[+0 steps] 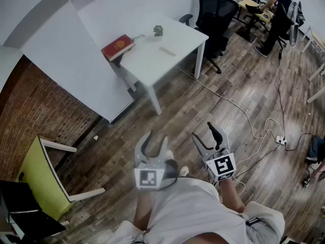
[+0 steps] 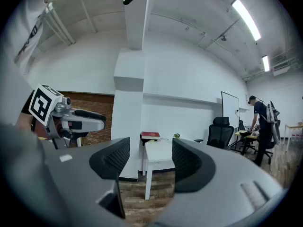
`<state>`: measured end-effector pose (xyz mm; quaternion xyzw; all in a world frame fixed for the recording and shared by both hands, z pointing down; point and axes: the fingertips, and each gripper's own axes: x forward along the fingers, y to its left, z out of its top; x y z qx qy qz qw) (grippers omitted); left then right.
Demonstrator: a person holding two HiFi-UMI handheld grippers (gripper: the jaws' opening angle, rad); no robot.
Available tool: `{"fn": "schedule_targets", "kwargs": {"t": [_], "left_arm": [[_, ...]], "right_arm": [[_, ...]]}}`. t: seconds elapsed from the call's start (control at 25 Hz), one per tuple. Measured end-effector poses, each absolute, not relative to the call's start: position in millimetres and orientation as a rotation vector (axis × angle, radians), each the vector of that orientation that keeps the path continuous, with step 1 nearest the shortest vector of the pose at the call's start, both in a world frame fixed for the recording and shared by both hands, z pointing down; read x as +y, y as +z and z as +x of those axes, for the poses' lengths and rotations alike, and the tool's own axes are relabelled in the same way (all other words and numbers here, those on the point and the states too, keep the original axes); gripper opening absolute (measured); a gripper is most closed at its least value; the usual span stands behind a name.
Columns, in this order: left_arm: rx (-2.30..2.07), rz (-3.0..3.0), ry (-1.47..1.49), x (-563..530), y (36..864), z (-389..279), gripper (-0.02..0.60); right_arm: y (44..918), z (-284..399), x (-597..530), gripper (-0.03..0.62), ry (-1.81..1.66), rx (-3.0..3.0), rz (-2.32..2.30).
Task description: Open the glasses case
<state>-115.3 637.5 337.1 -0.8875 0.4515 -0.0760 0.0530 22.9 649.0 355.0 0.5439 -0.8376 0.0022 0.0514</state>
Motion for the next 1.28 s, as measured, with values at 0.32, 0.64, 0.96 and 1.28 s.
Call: {"fn": "schedule_targets", "kwargs": {"t": [0.32,0.64,0.96,1.28], "left_arm": [[1.390,-2.703,-0.243,627,342,-113,0.186],[1.392,-2.715,-0.211,576,343,-116,0.186],[1.365,-2.701,-0.214,510,341,-120,0.186],[1.345,-2.723,-0.209,452,342,-124,0.186]], "right_arm": [[349,23,637,0.268,-0.015,-2.626,1.636],[351,18,591,0.268,-0.023,-2.593,1.625],[352,19,527,0.267,-0.030,-2.554,1.648],[356,13,470,0.267,-0.001,-2.525,1.661]]}}
